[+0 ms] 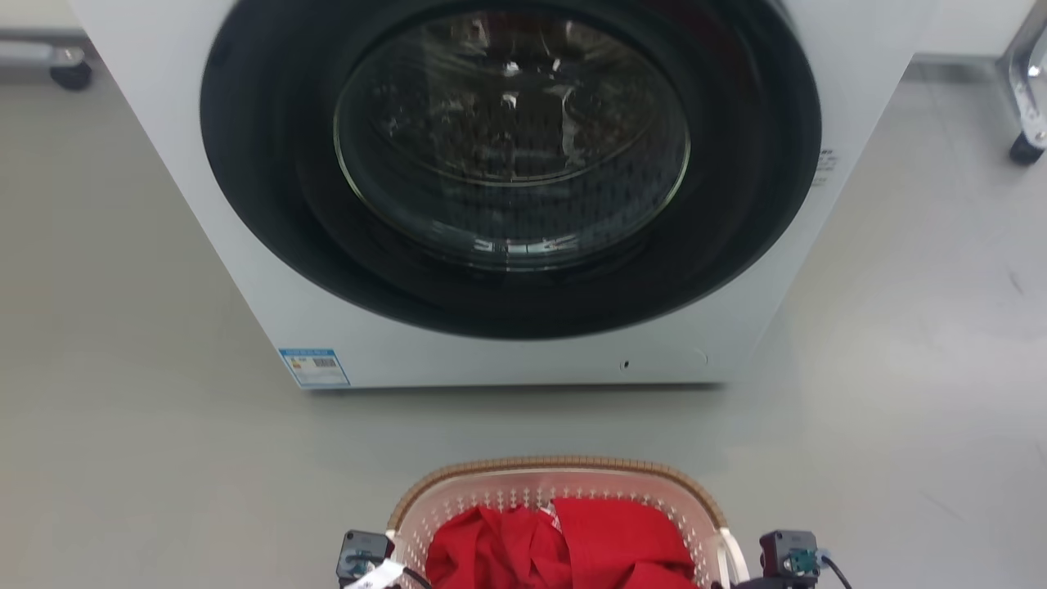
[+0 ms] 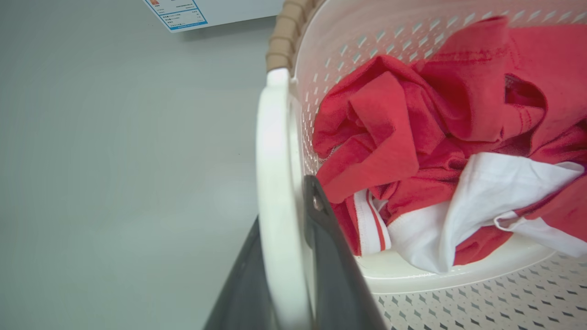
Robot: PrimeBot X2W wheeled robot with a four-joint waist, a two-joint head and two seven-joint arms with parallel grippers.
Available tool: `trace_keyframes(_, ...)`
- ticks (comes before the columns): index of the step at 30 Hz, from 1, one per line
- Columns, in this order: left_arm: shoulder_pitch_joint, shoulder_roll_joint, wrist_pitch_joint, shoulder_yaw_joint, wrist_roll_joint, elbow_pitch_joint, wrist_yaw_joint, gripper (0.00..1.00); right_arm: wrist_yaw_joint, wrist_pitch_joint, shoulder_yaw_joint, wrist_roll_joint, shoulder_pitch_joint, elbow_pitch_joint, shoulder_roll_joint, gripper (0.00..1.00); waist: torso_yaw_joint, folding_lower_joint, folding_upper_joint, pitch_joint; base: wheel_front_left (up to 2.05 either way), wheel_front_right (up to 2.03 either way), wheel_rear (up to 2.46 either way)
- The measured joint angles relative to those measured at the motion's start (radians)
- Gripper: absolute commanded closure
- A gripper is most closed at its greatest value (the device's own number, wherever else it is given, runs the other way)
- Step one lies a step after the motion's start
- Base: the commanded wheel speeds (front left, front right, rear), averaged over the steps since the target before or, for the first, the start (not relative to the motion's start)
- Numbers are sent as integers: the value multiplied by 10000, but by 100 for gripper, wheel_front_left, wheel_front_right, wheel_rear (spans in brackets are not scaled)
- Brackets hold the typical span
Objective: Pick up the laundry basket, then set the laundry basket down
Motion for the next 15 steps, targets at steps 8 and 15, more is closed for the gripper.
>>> trace_keyframes(8, 372, 44, 84, -274, -270, -12, 27, 100, -2, 75, 228, 382, 412, -42, 0, 100, 33, 0, 0, -917, 0, 0, 0)
trace_keyframes(15, 375, 61, 134, -374, -339, -10, 29, 100, -6, 73, 399, 545, 416, -38, -2, 100, 57, 1, 1, -1206, 0, 0, 0)
